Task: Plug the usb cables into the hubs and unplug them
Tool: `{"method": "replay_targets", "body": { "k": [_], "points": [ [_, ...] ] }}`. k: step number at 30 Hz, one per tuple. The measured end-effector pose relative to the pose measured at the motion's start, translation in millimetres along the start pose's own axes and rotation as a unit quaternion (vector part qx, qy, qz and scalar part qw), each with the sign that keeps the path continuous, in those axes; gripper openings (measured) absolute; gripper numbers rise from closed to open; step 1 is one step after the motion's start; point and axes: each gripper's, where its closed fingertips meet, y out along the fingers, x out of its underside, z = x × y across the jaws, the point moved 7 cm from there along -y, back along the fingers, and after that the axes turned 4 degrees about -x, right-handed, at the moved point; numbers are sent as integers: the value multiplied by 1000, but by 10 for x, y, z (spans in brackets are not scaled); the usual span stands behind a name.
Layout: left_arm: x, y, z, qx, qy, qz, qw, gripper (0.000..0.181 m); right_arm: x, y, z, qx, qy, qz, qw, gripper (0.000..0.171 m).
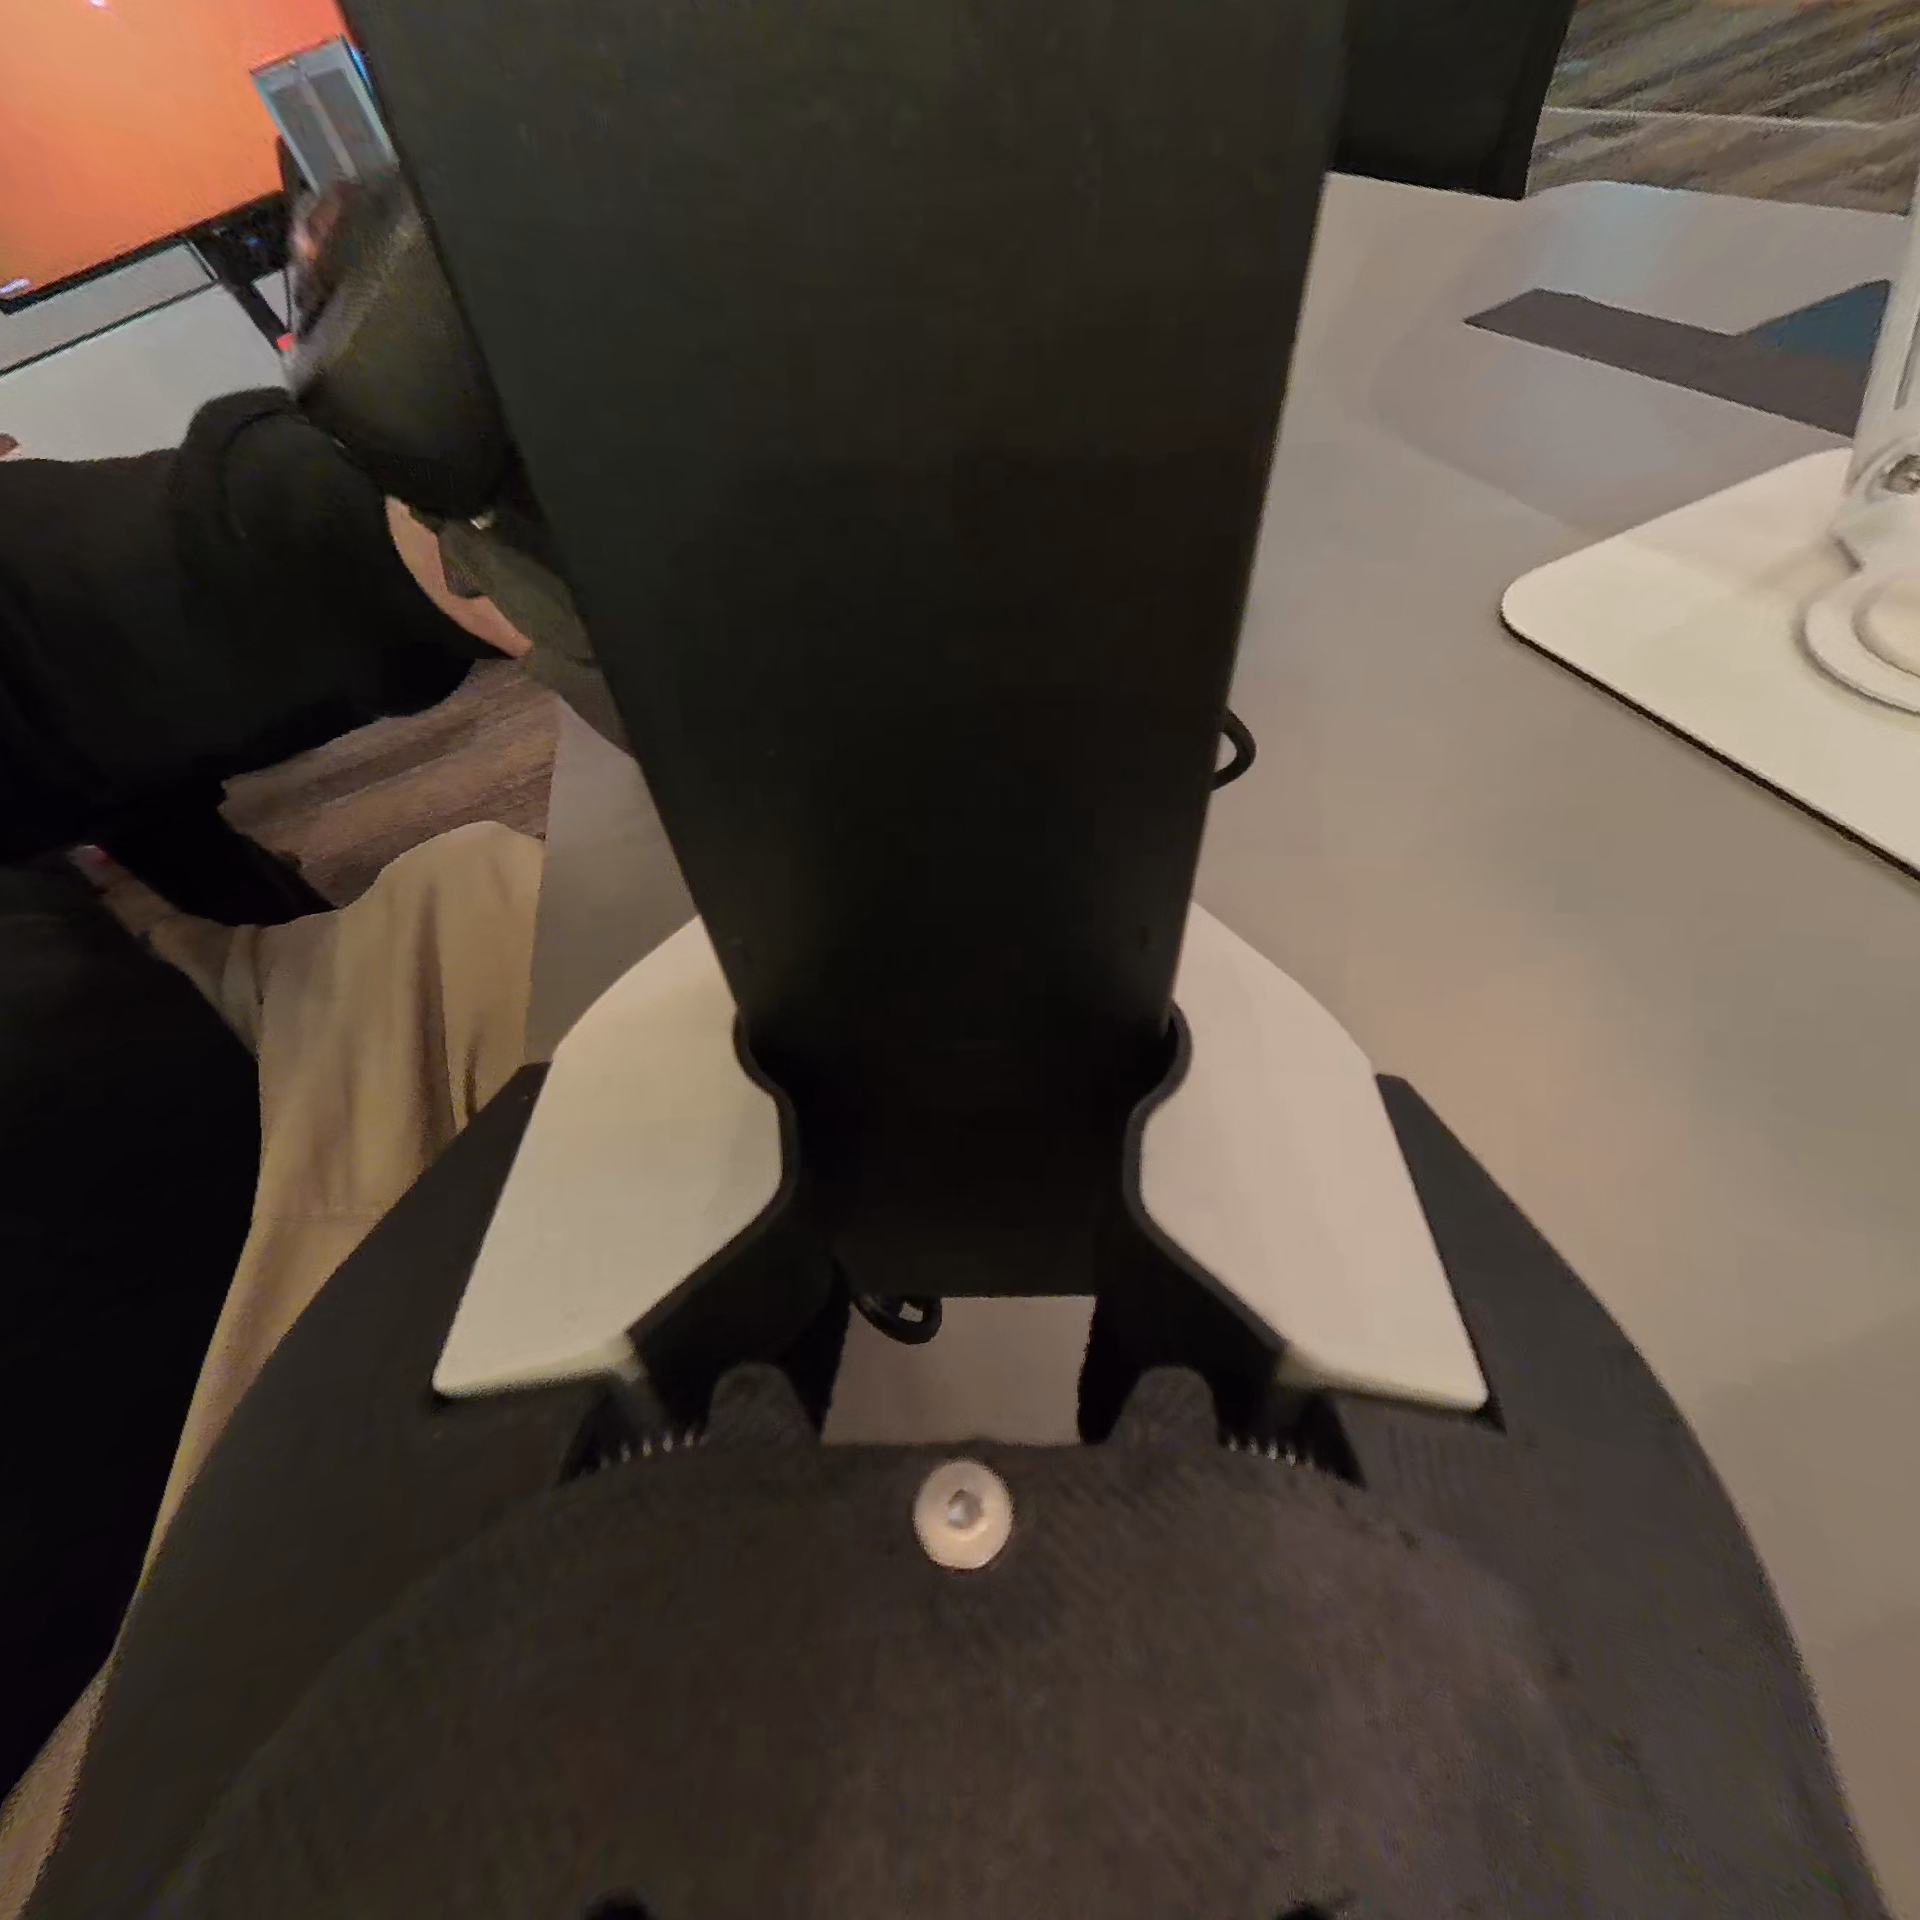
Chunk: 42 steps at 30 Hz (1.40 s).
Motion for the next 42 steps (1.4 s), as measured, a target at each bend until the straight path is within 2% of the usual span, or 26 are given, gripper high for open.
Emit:
{"method": "replay_targets", "body": {
  "k": [2, 6, 9, 11, 14, 18, 22, 24, 27, 31, 37, 42],
  "points": [
    [35, 104, 52, 18, -21, -6, 1000, 7, 6, 1, -1, -3, 0, 1, 1000, 65],
    [67, 188, 73, 27, -27, 0, 999, 19, 2, 6, -12, -3, -2, -2, 1000, 65],
    [62, 194, 120, 24, 8, 9, 1000, 25, 3, -4, 4, 0, 2, 0, 1000, 65],
    [33, 193, 186, 20, 50, 25, 998, 26, 2, -13, 11, 3, 3, 2, 1000, 65],
    [-12, 217, 221, 5, 65, 34, 997, 24, 0, -19, 16, 4, 5, 3, 1000, 65],
    [6, 320, 180, 48, -3, 28, 998, 22, -10, -18, 6, 0, 3, 6, 1000, 65],
    [11, 373, 97, 151, -140, 40, 978, 23, -19, -18, -2, -2, 3, 9, 1000, 65],
    [77, 427, 106, 172, -155, 12, 973, 20, -20, -16, -3, -3, 3, 9, 1000, 65],
    [81, 437, 99, 176, -163, 14, 971, 12, -18, -8, -5, -4, 3, 9, 1000, 65],
    [73, 439, 97, 189, -185, 24, 964, 11, -20, -11, -3, -6, 4, 11, 1000, 65],
    [-15, 324, 24, 172, -180, 91, 964, 8, -20, -24, 4, -11, 10, 16, 1000, 65],
    [-154, 129, -52, 78, -117, 148, 979, 8, -7, -29, 17, -24, 26, 22, 999, 65]
  ]
}}
